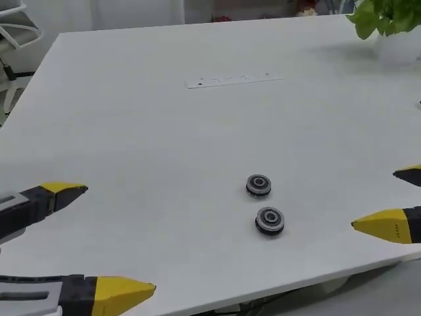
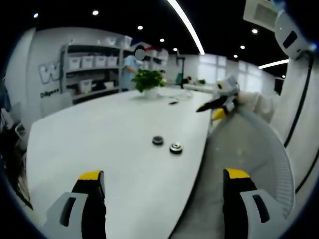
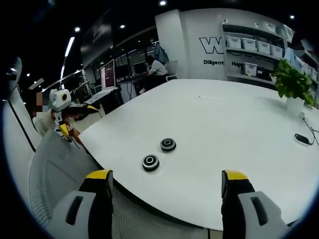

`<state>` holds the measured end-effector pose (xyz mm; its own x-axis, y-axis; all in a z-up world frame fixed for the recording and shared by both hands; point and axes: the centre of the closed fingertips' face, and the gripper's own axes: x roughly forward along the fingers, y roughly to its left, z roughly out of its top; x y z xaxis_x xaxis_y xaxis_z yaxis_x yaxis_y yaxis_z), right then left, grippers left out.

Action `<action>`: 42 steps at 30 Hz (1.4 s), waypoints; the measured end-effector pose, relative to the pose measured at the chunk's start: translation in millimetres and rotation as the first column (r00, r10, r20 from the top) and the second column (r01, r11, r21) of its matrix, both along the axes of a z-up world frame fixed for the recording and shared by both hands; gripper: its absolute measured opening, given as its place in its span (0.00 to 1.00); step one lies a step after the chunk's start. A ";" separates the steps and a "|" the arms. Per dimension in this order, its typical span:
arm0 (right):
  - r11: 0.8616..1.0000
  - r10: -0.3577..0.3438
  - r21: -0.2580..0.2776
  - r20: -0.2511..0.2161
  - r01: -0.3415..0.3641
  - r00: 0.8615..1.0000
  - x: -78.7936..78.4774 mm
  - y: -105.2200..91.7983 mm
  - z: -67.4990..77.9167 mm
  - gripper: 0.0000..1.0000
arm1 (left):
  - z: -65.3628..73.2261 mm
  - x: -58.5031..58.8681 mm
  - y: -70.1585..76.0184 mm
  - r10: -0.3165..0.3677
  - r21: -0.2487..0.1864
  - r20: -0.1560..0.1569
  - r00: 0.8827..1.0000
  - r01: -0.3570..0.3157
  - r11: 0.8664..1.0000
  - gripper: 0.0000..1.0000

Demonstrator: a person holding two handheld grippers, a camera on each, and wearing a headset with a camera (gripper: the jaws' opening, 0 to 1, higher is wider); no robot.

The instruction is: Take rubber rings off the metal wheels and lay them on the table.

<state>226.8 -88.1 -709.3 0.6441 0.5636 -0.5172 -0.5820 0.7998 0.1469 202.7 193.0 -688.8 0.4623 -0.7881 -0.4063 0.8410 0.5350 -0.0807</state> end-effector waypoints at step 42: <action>0.956 0.289 0.052 0.029 -0.290 0.957 18.8 29.8 50.8 0.85 | 43.8 32.7 -33.7 0.025 0.035 0.097 0.995 -0.028 0.999 1.00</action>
